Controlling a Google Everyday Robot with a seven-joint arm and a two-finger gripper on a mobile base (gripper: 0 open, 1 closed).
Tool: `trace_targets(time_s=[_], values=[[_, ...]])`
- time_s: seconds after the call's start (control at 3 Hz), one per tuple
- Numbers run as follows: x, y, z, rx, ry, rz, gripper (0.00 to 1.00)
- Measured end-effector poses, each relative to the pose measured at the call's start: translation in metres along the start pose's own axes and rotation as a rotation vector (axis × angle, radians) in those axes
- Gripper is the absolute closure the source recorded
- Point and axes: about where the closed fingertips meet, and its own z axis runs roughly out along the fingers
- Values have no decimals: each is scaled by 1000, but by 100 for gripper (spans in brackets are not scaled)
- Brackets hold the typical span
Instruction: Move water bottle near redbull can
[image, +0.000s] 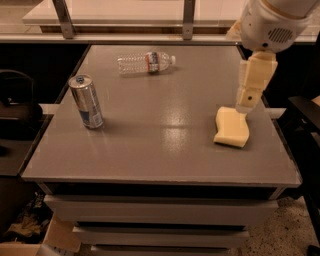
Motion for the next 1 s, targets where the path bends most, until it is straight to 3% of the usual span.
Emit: trace_targets(time_s=[0.67, 1.0], values=[[-73, -82, 30, 66, 17, -177, 0], [-114, -113, 46, 107, 19, -225, 0]])
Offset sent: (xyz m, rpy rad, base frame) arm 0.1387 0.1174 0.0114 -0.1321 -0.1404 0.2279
